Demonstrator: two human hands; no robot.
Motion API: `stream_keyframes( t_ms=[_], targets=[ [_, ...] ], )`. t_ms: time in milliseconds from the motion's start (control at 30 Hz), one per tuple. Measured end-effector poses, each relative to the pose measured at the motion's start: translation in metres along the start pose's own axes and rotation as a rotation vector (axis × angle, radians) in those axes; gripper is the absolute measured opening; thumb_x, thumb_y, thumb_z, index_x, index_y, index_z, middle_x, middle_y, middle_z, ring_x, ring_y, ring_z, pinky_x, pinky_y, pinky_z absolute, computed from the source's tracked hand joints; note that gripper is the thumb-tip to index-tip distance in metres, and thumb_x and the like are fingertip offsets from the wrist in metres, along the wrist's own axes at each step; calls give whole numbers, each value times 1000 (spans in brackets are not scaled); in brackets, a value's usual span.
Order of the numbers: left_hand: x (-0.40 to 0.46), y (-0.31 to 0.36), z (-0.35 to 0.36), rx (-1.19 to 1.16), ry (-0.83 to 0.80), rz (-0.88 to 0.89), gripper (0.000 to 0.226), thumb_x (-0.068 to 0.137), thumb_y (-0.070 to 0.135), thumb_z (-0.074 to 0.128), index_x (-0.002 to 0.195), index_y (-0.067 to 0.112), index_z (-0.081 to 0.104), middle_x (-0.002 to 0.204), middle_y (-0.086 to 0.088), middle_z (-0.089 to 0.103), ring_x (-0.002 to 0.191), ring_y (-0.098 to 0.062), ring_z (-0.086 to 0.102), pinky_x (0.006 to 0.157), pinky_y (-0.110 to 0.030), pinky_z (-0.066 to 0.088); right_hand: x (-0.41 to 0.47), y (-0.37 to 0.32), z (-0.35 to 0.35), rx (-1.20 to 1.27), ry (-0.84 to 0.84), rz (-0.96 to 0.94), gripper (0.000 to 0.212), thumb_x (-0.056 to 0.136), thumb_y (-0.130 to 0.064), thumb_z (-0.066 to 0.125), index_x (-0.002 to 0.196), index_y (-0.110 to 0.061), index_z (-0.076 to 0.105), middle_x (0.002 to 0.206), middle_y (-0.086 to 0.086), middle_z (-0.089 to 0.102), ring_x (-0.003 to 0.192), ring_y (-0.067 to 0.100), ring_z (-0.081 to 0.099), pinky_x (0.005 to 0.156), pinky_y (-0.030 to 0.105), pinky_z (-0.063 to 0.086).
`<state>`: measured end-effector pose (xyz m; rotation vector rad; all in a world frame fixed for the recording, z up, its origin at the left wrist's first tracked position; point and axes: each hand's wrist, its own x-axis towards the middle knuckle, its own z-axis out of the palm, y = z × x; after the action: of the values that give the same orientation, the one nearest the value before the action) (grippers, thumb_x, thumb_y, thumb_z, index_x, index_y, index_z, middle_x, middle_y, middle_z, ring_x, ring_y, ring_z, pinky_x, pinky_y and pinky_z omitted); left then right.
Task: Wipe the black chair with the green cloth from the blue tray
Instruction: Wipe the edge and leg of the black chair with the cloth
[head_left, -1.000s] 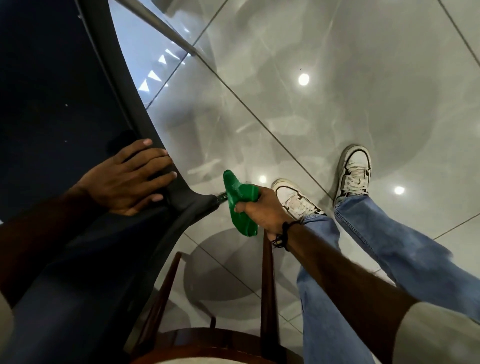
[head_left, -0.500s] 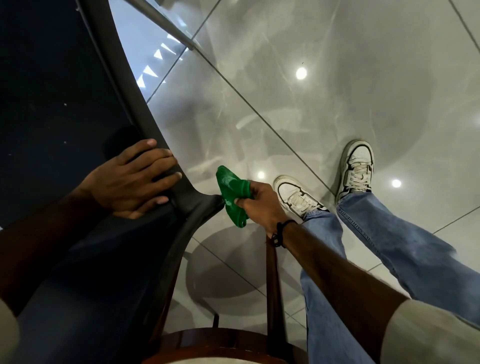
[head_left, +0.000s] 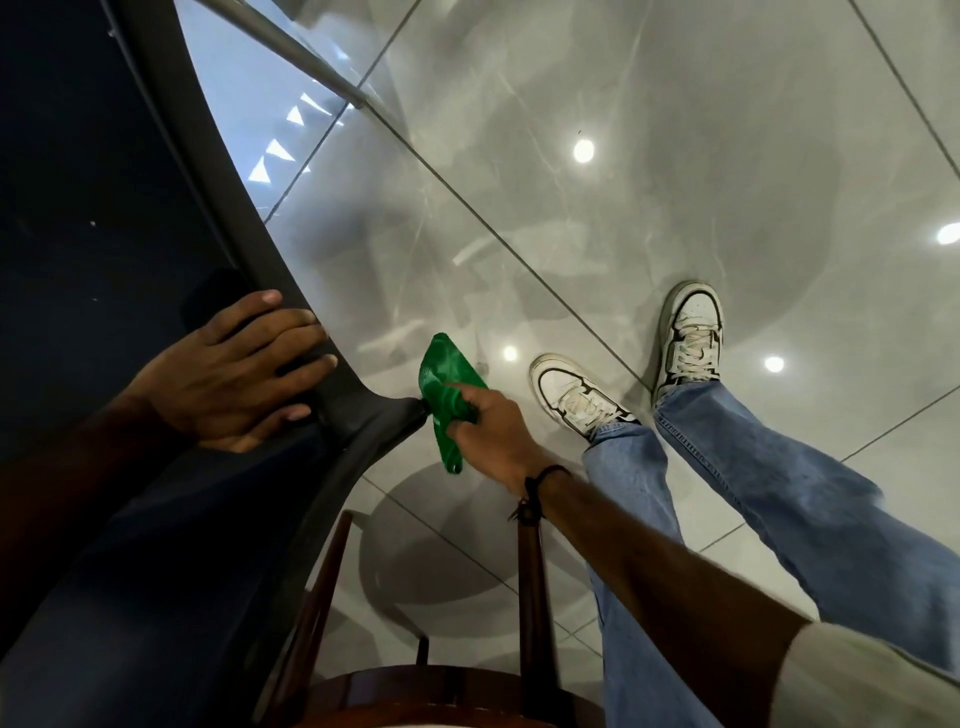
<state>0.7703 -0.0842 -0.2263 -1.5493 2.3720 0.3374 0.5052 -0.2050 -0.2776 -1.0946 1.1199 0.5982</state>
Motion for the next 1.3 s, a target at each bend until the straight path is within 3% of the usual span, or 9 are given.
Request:
stream_keyframes(
  t_ms=[167, 267, 567, 800, 900, 1033, 1100, 1167, 1300],
  targets=[
    [0, -1, 0, -39, 29, -7, 54, 100, 43, 29, 127, 6, 58, 120, -27, 70, 120, -41, 53, 110, -56, 32, 38, -5, -4, -132, -74, 143, 57, 87, 4, 46, 141, -14, 50, 135, 16, 57, 108, 24, 57, 81, 19, 45],
    [0, -1, 1, -52, 52, -4, 53, 100, 42, 31, 127, 6, 58, 120, -27, 70, 122, -41, 51, 109, -56, 32, 52, -3, -7, -153, -69, 220, 54, 88, 3, 47, 139, -15, 52, 138, 16, 55, 125, 31, 53, 99, 29, 43],
    [0, 0, 0, -28, 25, -8, 52, 94, 43, 39, 127, 6, 59, 120, -25, 70, 122, -40, 51, 111, -55, 31, 12, 13, 3, -204, -57, -16, 61, 88, 5, 50, 143, -21, 48, 139, 13, 58, 120, 27, 60, 92, 17, 45],
    [-4, -1, 6, -48, 47, -10, 53, 95, 43, 42, 131, 7, 57, 125, -26, 67, 127, -40, 49, 120, -53, 23, 49, -1, -3, -210, -84, 165, 61, 88, 3, 49, 144, -20, 46, 144, 17, 50, 129, 32, 51, 109, 36, 44],
    [-3, 0, 5, -43, 49, -6, 52, 96, 42, 40, 130, 7, 58, 124, -25, 66, 126, -40, 49, 119, -53, 24, 27, -4, 3, -130, -77, 109, 64, 87, 6, 47, 143, -24, 47, 146, 15, 48, 124, 31, 55, 97, 30, 50],
    [-2, 0, 6, -36, 58, -9, 52, 95, 43, 40, 128, 7, 58, 123, -24, 67, 125, -40, 50, 118, -53, 25, 2, 6, 8, -71, -57, 33, 66, 87, 6, 47, 142, -32, 48, 146, 11, 48, 104, 19, 61, 57, 1, 45],
    [-4, -1, 8, -35, 58, -12, 52, 96, 43, 39, 130, 8, 58, 125, -23, 66, 126, -40, 49, 122, -51, 21, 11, 7, 8, -95, -30, 36, 65, 87, 6, 48, 141, -29, 50, 147, 12, 49, 114, 23, 60, 74, 5, 49],
    [-5, -1, 9, -30, 55, -11, 53, 96, 43, 39, 131, 8, 58, 126, -23, 65, 127, -39, 49, 125, -50, 16, 28, 5, 4, -119, -28, 85, 62, 88, 6, 47, 141, -25, 51, 147, 15, 49, 123, 28, 57, 95, 26, 53],
    [-6, 1, 7, -33, 33, -27, 51, 96, 43, 42, 130, 9, 60, 125, -20, 65, 127, -38, 49, 127, -49, 13, 57, 5, 2, -190, -22, 188, 58, 87, 1, 48, 140, -23, 52, 146, 16, 50, 129, 33, 52, 108, 39, 45]
  ],
)
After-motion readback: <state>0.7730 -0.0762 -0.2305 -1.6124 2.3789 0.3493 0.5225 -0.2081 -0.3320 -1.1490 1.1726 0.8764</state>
